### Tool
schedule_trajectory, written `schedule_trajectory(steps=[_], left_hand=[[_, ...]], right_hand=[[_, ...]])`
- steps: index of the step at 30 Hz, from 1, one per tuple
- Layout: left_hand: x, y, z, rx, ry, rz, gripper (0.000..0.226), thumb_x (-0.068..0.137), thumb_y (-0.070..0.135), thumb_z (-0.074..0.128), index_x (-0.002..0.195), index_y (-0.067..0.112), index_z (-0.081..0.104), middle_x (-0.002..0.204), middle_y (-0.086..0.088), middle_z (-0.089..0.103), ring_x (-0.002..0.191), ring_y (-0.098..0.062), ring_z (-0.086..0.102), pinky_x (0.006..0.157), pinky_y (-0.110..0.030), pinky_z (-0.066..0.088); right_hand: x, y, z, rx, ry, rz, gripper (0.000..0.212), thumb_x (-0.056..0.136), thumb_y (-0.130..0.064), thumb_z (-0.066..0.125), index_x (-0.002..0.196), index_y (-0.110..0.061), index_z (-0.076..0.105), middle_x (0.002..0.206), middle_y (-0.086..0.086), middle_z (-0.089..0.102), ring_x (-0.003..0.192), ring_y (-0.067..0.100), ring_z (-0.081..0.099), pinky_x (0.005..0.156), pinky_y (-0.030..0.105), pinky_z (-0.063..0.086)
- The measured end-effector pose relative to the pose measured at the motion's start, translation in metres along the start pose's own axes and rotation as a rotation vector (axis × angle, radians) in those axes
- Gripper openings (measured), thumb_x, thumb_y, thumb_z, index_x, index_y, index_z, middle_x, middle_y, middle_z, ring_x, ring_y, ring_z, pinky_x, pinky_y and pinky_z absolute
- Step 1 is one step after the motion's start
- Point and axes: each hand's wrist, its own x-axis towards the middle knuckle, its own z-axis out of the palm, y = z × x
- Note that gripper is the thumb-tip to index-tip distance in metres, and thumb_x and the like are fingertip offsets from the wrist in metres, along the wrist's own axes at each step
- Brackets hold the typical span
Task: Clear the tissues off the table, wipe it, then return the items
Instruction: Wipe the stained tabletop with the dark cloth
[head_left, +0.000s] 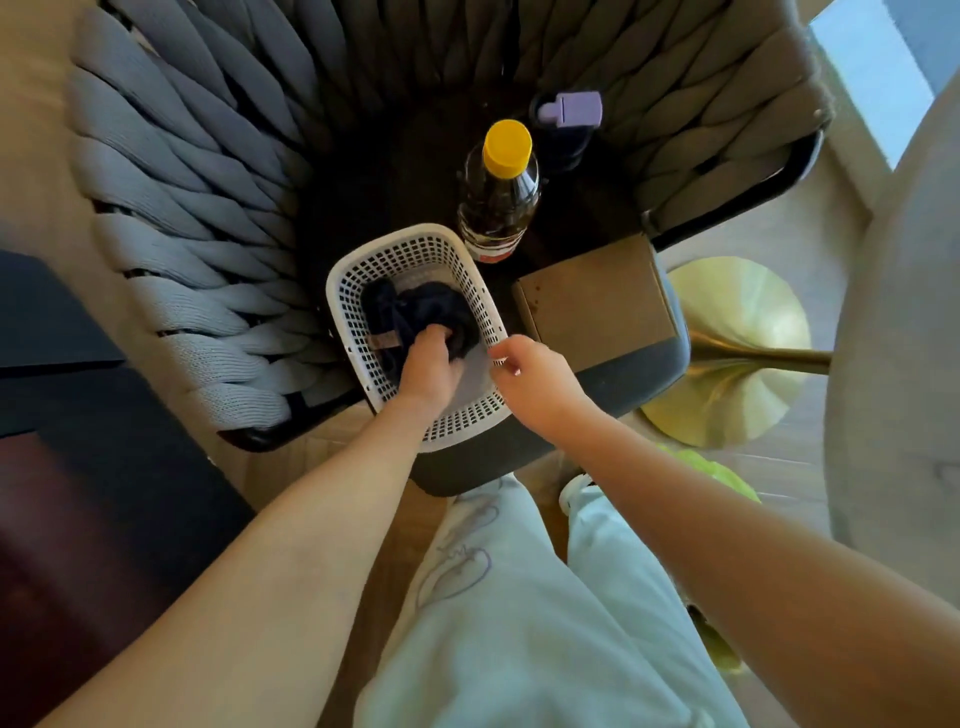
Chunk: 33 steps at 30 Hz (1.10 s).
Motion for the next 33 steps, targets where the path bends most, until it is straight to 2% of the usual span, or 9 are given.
schedule_trajectory(steps=[6, 10, 16, 21, 23, 26, 29, 30, 33], left_hand=[[-0.045, 0.025, -0.065, -0.399, 0.025, -0.050, 0.031, 0.096, 0.028, 0.047, 0.122, 0.011, 0.051, 0.114, -0.002, 0.057, 0.104, -0.013, 0.051, 0.084, -0.026, 0.042], [-0.076, 0.065, -0.102, -0.731, -0.038, -0.013, 0.022, 0.095, 0.026, 0.048, 0.109, 0.014, 0.059, 0.109, -0.008, 0.064, 0.106, -0.021, 0.060, 0.096, -0.042, 0.047], [-0.138, 0.165, -0.121, -0.699, -0.257, 0.277, 0.021, 0.097, 0.019, 0.043, 0.108, 0.017, 0.060, 0.101, -0.008, 0.068, 0.099, -0.017, 0.065, 0.084, -0.031, 0.051], [-0.197, 0.246, -0.092, -0.632, -0.498, 0.465, 0.022, 0.095, 0.010, 0.044, 0.107, 0.016, 0.061, 0.093, -0.004, 0.071, 0.091, -0.016, 0.067, 0.076, -0.026, 0.054], [-0.219, 0.272, -0.073, -0.566, -0.565, 0.546, 0.021, 0.093, 0.006, 0.045, 0.107, 0.010, 0.061, 0.097, -0.005, 0.069, 0.096, -0.015, 0.065, 0.083, -0.027, 0.052], [-0.260, 0.301, -0.042, -0.379, -0.667, 0.677, 0.023, 0.093, 0.013, 0.048, 0.111, 0.009, 0.062, 0.103, -0.005, 0.068, 0.097, -0.013, 0.065, 0.082, -0.023, 0.051], [-0.297, 0.316, -0.007, -0.250, -0.738, 0.813, 0.034, 0.087, 0.036, 0.047, 0.101, 0.012, 0.066, 0.088, -0.007, 0.071, 0.066, -0.013, 0.065, 0.059, -0.018, 0.050], [-0.304, 0.318, 0.005, -0.263, -0.715, 0.843, 0.036, 0.086, 0.038, 0.046, 0.098, 0.011, 0.067, 0.092, -0.011, 0.070, 0.061, -0.015, 0.062, 0.056, -0.019, 0.049], [-0.305, 0.318, 0.036, -0.446, -0.566, 0.766, 0.037, 0.092, 0.031, 0.043, 0.094, 0.004, 0.067, 0.085, -0.013, 0.068, 0.054, -0.010, 0.055, 0.051, -0.016, 0.044]], right_hand=[[-0.007, 0.000, -0.017, 0.162, 0.095, 0.025, 0.031, 0.096, -0.013, 0.040, 0.123, -0.019, 0.052, 0.124, 0.003, 0.054, 0.100, 0.016, 0.055, 0.061, 0.009, 0.042], [-0.030, -0.003, -0.033, 0.439, 0.188, 0.073, 0.028, 0.096, -0.020, 0.042, 0.121, -0.020, 0.053, 0.115, 0.004, 0.059, 0.098, 0.020, 0.060, 0.080, 0.030, 0.055], [-0.081, -0.004, -0.069, 1.300, 0.123, 0.157, 0.045, 0.094, -0.050, 0.037, 0.115, -0.016, 0.057, 0.107, 0.007, 0.066, 0.098, 0.022, 0.063, 0.080, 0.033, 0.053], [-0.136, 0.033, -0.105, 1.802, -0.028, -0.158, 0.087, 0.076, -0.080, 0.024, 0.133, -0.018, 0.046, 0.136, 0.013, 0.049, 0.125, 0.033, 0.045, 0.107, 0.053, 0.033], [-0.158, 0.056, -0.120, 1.940, -0.014, -0.283, 0.091, 0.073, -0.083, 0.025, 0.130, -0.016, 0.050, 0.134, 0.014, 0.050, 0.126, 0.033, 0.044, 0.109, 0.049, 0.031], [-0.192, 0.097, -0.126, 2.089, 0.212, -0.349, 0.083, 0.069, -0.083, 0.034, 0.097, -0.013, 0.069, 0.096, 0.012, 0.069, 0.091, 0.024, 0.066, 0.085, 0.036, 0.050], [-0.226, 0.149, -0.107, 1.964, 0.566, -0.325, 0.045, 0.053, -0.075, 0.066, 0.056, -0.030, 0.072, 0.058, -0.010, 0.067, 0.059, 0.006, 0.064, 0.067, 0.027, 0.050], [-0.242, 0.165, -0.104, 1.943, 0.662, -0.312, 0.031, 0.063, -0.066, 0.066, 0.053, -0.037, 0.071, 0.058, -0.015, 0.067, 0.060, 0.002, 0.064, 0.068, 0.024, 0.051], [-0.295, 0.214, -0.109, 2.086, 0.877, -0.323, 0.056, 0.093, -0.051, 0.035, 0.059, -0.027, 0.072, 0.063, -0.008, 0.067, 0.061, 0.010, 0.065, 0.065, 0.025, 0.049]])
